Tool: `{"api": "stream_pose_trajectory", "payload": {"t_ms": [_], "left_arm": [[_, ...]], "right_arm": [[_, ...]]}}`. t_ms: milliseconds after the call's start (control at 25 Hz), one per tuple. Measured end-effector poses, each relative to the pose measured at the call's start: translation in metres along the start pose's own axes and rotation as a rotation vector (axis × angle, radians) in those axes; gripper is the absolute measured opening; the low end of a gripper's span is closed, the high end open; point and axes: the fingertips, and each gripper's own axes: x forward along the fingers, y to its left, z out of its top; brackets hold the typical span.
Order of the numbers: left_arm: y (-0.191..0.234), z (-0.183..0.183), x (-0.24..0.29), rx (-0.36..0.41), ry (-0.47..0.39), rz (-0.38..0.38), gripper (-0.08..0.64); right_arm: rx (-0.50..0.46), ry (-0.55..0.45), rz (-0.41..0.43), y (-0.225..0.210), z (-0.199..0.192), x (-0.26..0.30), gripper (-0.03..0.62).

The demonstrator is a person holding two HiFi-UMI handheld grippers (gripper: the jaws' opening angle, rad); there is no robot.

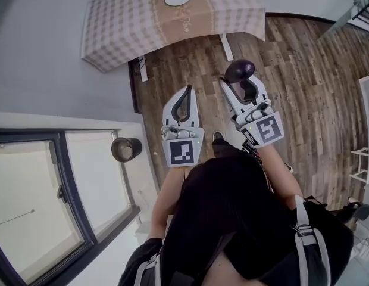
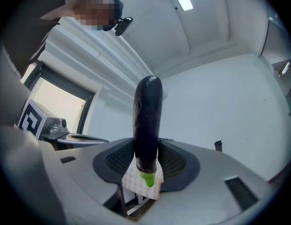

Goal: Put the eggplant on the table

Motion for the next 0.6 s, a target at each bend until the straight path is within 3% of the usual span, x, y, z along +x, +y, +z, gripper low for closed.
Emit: {"api": "stream_pose_trajectory", "payload": {"t_ms": [280,600], "left_arm": [[0.016,-0.027,0.058,0.007,0.058,0.051,0.003],[0.075,-0.058,0.121,-0.021,0.079,0.089,0.003]], "right_arm": [[0.035,0.028,0.039,-0.054,-0.026,0.048,0.166],[0.044,0.058,0.063,-0.087,-0.057,0.128,0.166]]}}
